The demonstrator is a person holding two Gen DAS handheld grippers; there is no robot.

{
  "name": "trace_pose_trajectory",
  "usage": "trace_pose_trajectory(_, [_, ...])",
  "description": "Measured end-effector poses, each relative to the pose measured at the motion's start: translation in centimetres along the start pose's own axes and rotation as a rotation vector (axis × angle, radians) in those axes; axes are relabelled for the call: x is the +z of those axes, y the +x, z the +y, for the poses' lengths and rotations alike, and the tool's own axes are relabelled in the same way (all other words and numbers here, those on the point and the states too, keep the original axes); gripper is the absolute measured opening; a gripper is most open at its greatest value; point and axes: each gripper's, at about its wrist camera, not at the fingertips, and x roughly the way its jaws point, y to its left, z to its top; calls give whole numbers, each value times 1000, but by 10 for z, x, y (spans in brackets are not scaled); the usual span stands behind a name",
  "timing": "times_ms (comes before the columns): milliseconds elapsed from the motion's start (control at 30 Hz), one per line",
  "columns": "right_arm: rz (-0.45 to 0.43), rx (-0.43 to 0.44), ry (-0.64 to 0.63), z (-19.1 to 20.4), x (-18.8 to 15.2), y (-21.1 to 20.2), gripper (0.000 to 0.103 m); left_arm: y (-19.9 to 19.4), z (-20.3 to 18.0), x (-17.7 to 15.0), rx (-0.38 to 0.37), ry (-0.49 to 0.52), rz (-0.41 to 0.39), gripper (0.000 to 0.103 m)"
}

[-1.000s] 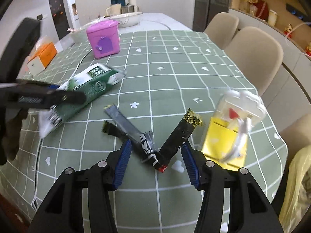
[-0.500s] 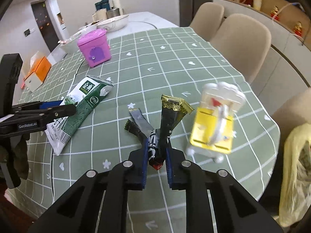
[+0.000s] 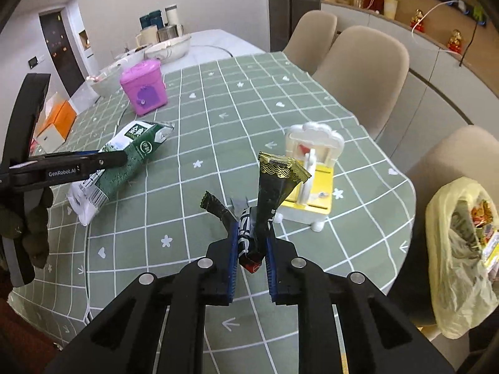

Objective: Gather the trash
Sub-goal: 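Carry the carton and black wrappers to the bin and release both inside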

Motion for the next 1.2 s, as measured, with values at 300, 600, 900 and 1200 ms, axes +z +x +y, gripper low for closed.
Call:
trace_pose_trajectory(300, [-168,-12,20,-21,13,-69,16,-78,-49,25,-54,46,-197,46])
trace_pose_trajectory(600, [-331,-46,40,-77,26,-140,16,-125,-128,56,-163,116,-345,46])
trace_pose_trajectory(900, [-371,-158,102,-178,-2,-174,16,-85,-242,77,-290,151,-308,46])
trace_pose_trajectory(1200, [-364,-247,226,-291,-39,-190,16,-12,-377,88,-397,205,-224,47])
